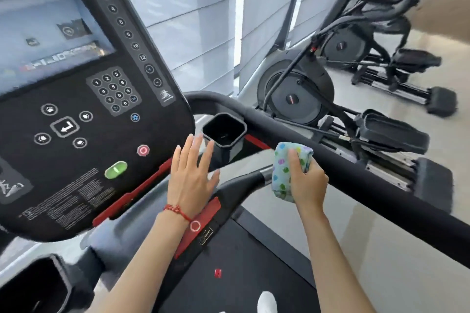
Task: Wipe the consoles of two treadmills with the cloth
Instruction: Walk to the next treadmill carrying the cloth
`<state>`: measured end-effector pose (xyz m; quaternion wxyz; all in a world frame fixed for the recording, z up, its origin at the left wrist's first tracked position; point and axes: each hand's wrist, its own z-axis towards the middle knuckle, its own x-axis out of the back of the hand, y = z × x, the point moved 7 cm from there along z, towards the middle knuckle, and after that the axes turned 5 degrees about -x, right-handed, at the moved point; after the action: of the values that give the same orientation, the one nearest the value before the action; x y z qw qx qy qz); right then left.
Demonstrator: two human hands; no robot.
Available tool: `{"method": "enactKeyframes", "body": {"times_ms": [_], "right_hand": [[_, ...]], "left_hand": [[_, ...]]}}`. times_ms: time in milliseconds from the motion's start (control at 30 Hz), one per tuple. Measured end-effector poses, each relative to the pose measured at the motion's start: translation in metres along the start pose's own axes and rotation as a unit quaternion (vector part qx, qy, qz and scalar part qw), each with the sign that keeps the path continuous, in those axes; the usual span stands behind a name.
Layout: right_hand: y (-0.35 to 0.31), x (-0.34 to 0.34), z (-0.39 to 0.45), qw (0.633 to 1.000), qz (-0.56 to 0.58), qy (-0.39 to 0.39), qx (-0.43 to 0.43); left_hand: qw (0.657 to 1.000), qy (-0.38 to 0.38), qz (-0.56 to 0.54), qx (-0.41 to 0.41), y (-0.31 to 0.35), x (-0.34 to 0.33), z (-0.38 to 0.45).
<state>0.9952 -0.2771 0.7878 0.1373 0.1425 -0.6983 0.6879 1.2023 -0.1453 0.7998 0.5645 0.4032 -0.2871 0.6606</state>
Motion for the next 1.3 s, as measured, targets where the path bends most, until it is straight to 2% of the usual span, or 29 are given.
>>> {"method": "enactKeyframes", "body": {"times_ms": [367, 700, 967, 1167, 1300], "right_hand": [[0.085, 0.181, 0.0, 0.985, 0.001, 0.159, -0.064], [0.197, 0.355, -0.025, 0.949, 0.015, 0.269, -0.161], [0.262, 0.444, -0.073, 0.891, 0.064, 0.381, -0.237], [0.294, 0.493, -0.109, 0.816, 0.078, 0.493, -0.292], [0.318, 0.514, -0.13, 0.758, 0.086, 0.555, -0.332]], "left_hand": [[0.984, -0.039, -0.081, -0.154, 0.181, -0.043, 0.029], [0.943, -0.105, -0.143, -0.282, 0.389, -0.083, 0.02], [0.874, -0.15, -0.206, -0.414, 0.526, -0.108, -0.001], [0.803, -0.159, -0.248, -0.518, 0.617, -0.129, -0.019], [0.742, -0.17, -0.272, -0.589, 0.669, -0.143, -0.037]]}}
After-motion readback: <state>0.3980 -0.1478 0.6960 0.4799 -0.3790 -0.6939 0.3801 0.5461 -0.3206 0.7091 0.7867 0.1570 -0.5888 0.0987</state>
